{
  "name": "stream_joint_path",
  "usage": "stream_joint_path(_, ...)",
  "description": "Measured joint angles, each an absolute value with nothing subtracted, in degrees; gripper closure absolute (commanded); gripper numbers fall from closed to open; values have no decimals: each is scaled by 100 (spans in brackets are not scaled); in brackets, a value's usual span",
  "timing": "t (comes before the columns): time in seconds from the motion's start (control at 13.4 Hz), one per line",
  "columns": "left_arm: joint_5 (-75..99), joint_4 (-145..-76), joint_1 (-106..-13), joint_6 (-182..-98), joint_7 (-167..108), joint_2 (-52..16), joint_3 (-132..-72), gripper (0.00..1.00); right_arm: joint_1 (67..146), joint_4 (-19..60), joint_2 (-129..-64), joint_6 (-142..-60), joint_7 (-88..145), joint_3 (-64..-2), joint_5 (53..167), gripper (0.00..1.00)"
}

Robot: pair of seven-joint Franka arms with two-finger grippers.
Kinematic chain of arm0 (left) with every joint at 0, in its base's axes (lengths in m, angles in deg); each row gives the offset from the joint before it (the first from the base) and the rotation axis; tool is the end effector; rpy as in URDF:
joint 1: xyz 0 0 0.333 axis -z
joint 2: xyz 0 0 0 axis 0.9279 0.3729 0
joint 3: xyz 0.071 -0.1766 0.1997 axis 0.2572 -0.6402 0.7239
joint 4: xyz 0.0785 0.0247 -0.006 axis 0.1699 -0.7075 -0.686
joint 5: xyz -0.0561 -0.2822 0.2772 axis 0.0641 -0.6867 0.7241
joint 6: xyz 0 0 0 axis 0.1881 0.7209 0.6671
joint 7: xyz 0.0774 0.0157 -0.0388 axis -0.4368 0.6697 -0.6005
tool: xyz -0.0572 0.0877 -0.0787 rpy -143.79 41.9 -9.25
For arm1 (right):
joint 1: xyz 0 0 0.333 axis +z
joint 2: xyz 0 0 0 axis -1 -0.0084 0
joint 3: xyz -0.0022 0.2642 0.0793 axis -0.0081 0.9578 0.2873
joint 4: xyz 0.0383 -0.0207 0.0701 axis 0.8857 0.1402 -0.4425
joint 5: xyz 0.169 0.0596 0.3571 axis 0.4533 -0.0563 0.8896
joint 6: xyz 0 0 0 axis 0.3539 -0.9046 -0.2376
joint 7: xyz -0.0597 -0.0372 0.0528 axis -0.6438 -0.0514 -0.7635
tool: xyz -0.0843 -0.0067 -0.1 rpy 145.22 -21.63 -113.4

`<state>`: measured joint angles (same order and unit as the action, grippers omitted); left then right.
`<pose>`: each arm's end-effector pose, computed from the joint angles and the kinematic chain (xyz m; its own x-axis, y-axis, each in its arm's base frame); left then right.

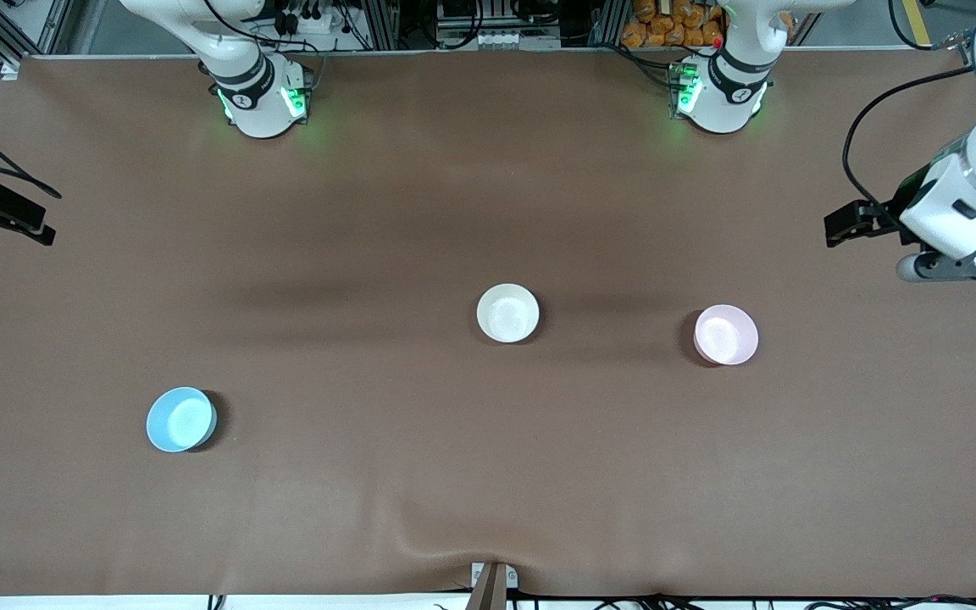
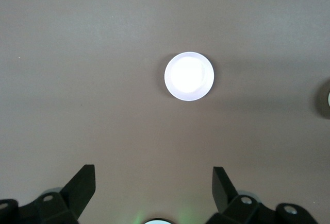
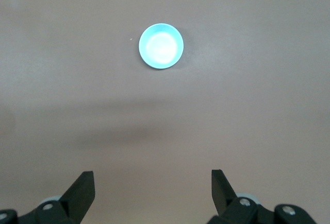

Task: Stack pink and blue bowls on white bowl
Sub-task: 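Reach the pink bowl with the left gripper while the right gripper moves out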

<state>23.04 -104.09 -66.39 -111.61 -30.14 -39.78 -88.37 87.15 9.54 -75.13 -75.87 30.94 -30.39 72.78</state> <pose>0.5659 -0.0547 0.4990 0.9918 0.0147 -0.1266 0.0082 -0.9986 -0.0516 0.5687 -0.0524 0.5587 0.9990 -0.0449 0.0072 -0.0449 -0.9990 0.0063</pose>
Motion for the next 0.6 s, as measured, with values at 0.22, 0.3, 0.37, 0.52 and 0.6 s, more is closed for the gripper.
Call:
stream_joint_path(0.22, 2304, -10872, -6737, -11794, -3020, -3991, -8836, 0, 8579, 932, -7667, -7946, 3101, -3054, 7145, 0)
stream_joint_path(0.3, 2304, -11098, -6769, -12110, -3020, -3992, -8836, 0, 8490, 928, -7724, -8089, 3101, -3060, 7138, 0)
stream_joint_path(0.37, 2304, -11333, -6787, -12436, -3020, -3992, -8836, 0, 8401, 924, -7779, -8217, 3100, -3063, 7136, 0)
stream_joint_path(0.52, 2304, -11795, -6813, -13057, -3020, -3991, -8836, 0, 8283, 909, -7893, -8353, 3099, -3066, 7127, 0)
stream_joint_path(0.6, 2304, -12020, -6830, -13367, -3020, -3989, -8836, 0, 8270, 904, -7943, -8365, 3099, -3066, 7094, 0)
